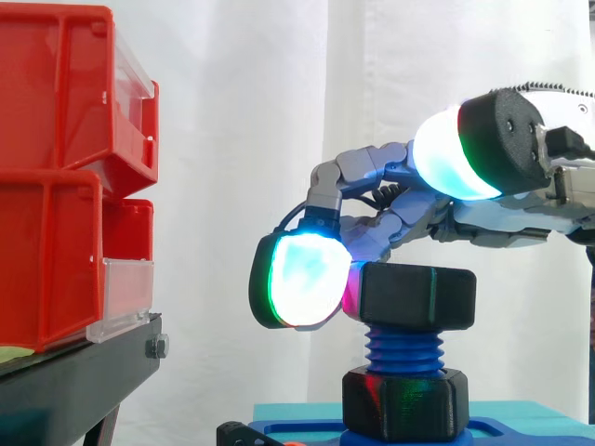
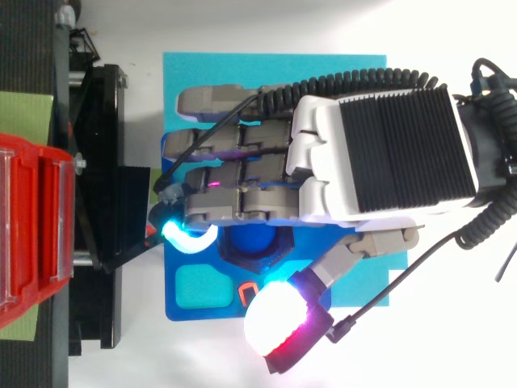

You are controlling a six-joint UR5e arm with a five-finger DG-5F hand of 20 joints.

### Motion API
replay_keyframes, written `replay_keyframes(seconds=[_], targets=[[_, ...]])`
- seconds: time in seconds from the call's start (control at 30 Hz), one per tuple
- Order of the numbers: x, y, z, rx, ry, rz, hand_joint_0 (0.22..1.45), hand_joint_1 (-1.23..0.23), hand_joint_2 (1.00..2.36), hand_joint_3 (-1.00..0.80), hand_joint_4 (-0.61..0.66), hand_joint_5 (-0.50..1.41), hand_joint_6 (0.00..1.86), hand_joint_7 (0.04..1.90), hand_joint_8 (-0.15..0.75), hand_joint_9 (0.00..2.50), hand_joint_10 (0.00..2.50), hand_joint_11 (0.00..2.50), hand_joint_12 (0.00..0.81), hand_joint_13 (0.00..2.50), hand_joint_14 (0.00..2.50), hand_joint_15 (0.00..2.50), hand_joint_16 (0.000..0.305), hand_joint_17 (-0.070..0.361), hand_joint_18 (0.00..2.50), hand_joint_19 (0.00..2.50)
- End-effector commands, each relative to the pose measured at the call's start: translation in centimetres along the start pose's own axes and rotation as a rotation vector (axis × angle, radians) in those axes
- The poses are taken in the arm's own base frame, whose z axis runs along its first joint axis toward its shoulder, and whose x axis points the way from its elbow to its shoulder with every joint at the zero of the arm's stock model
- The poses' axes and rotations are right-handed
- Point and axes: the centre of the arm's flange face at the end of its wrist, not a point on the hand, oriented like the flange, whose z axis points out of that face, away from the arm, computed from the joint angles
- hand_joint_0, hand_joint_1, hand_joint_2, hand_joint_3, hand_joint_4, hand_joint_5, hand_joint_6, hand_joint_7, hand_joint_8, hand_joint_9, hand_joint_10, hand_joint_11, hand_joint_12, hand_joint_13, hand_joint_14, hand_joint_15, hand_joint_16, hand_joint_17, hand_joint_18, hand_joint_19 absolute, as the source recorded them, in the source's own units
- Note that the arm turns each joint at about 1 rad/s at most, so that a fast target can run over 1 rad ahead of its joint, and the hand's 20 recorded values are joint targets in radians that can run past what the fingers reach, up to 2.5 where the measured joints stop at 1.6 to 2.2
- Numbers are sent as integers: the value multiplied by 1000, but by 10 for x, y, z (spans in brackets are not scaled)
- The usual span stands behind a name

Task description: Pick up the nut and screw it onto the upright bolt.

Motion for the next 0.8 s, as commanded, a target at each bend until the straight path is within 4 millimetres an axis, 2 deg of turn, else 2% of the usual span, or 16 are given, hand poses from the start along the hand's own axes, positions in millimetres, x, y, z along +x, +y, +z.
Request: replay_keyframes(seconds=[0.0, 0.47, 0.7, 0.77], targets=[[-3, -7, -2, 5, -2, -1, 532, -143, 1000, -500, 237, -56, 504, 1250, 276, 716, 0, 0, 272, 516, 0, 0, 29, 65, 247, 0], [-8, -27, -10, 6, 0, -7, 537, -140, 1000, -500, 218, -11, 502, 1421, 283, 796, 0, 0, 250, 575, 0, 0, 26, 58, 292, 0], [-9, -30, -11, 6, 1, -7, 539, -149, 1000, -500, 188, 21, 500, 1464, 286, 878, 0, 0, 236, 624, 0, 0, 23, 52, 334, 0], [-9, -31, -12, 3, 2, -7, 540, -155, 1000, -500, 213, 34, 500, 1476, 288, 906, 0, 0, 230, 636, 0, 0, 23, 51, 347, 0]])
